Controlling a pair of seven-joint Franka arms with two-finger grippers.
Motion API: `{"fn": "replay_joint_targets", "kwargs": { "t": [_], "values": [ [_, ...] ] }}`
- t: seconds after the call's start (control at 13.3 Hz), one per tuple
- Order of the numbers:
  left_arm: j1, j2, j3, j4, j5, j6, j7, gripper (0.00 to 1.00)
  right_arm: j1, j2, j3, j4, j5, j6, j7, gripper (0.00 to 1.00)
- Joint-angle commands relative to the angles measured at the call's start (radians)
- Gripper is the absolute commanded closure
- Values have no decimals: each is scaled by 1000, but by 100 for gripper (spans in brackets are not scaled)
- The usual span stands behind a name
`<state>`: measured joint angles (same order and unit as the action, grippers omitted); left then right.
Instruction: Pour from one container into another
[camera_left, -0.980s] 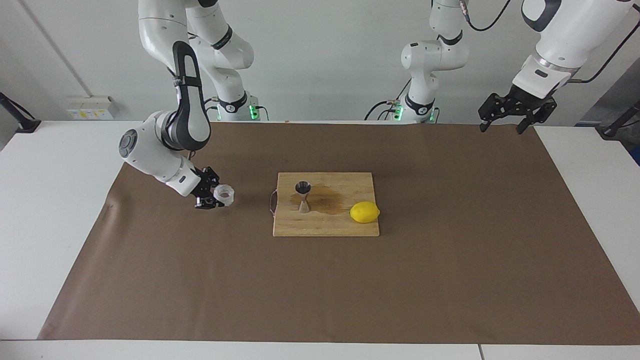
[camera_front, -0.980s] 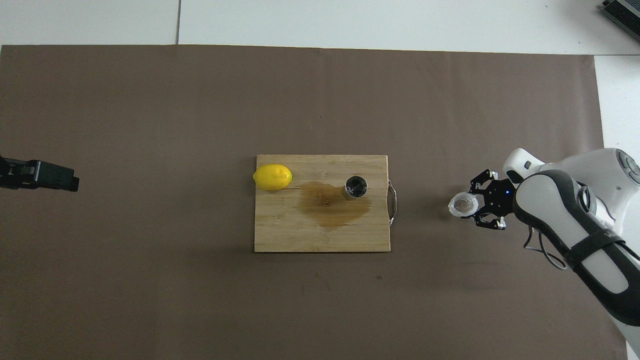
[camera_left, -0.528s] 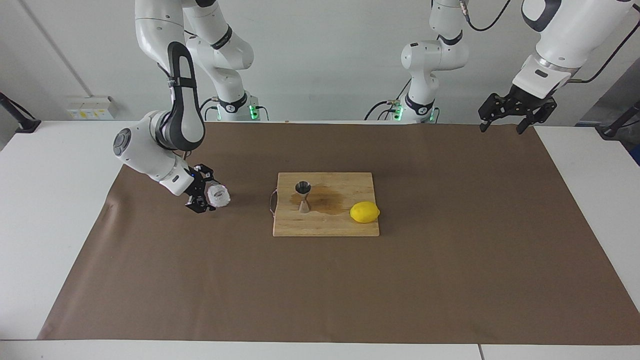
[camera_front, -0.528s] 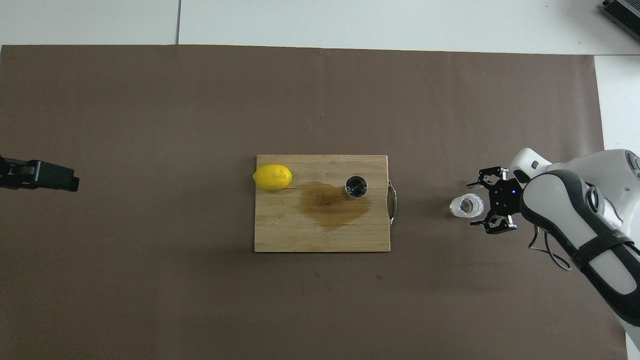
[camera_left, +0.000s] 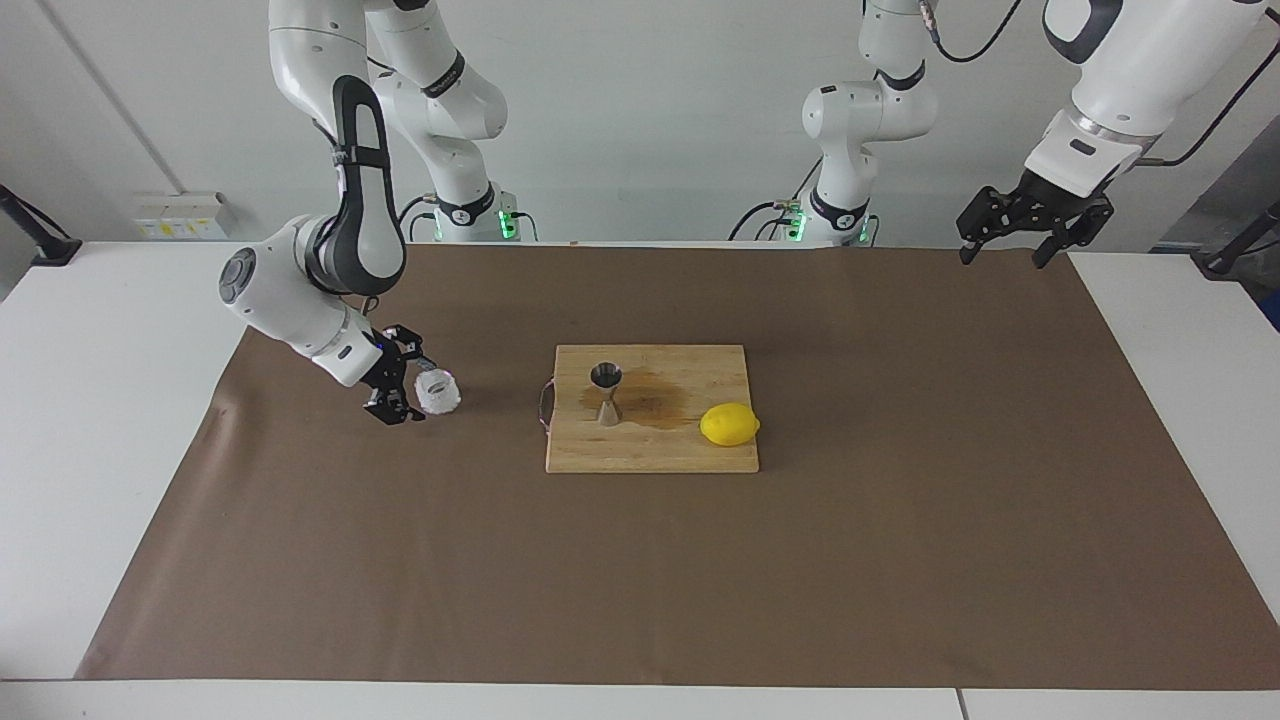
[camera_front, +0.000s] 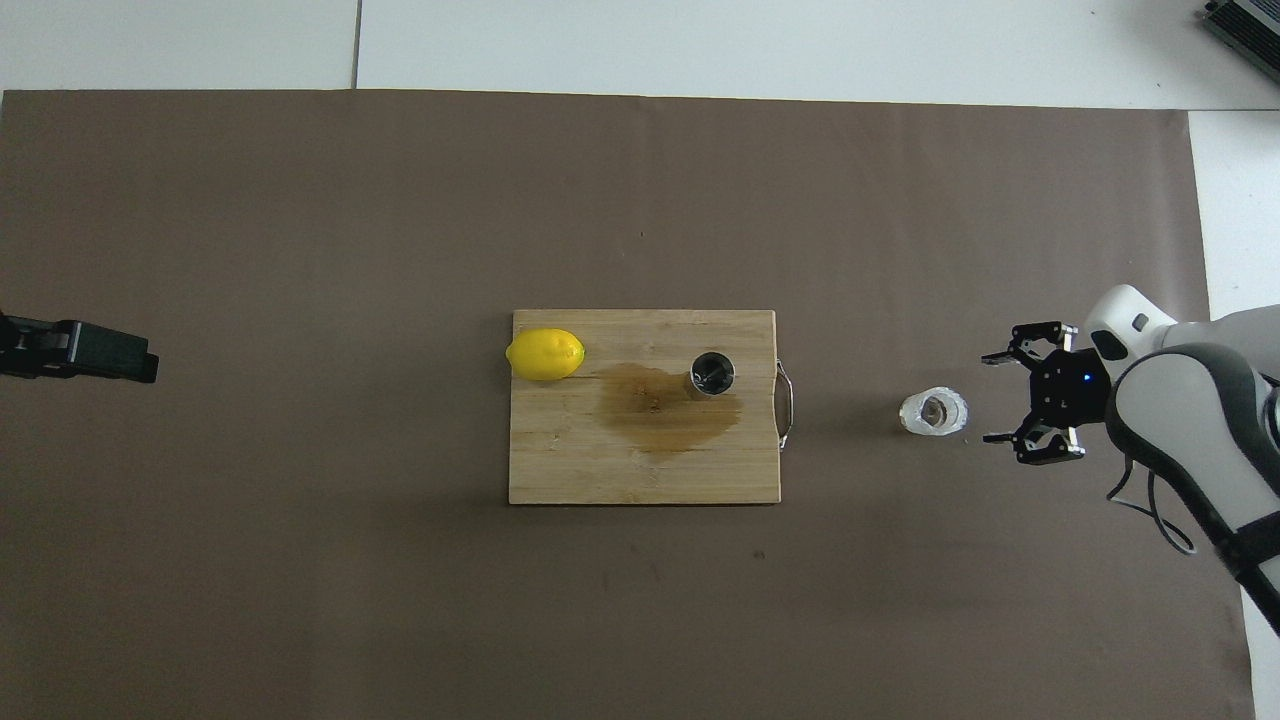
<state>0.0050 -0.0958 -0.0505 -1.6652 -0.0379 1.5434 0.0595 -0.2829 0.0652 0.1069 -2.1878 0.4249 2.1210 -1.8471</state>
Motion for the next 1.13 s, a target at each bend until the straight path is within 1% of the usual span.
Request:
{"fn": "replay_joint_targets", "kwargs": {
  "t": [0.0,0.23,0.3,0.53,0.6,0.75,0.9,1.06],
  "values": [
    [-5,-24,7,-22,13,-2,8,0,-19,-42,5,46,-55,-73,147,0],
    [-5,-24,8,-22,13,-2,8,0,-2,-59,19,152,-193,-136,389,0],
    [-5,-24,8,-22,13,-2,8,0,-1,-67,30,180,-205,-154,472,0],
    [-5,-24,7,-24,13,-2,8,0,4,-73,53,249,-207,-153,723,0],
    [-5,-24,8,-22,13,-2,8,0,34,-74,56,269,-210,-148,811,0],
    [-5,-24,6,-22,13,-2,8,0,65,-70,59,331,-257,-150,1028,0],
    [-5,-25,8,-22,13,-2,8,0,105,-68,59,373,-316,-153,1263,0],
    [-5,-24,8,-24,13,-2,8,0,129,-68,60,388,-350,-154,1467,0]
  ]
}}
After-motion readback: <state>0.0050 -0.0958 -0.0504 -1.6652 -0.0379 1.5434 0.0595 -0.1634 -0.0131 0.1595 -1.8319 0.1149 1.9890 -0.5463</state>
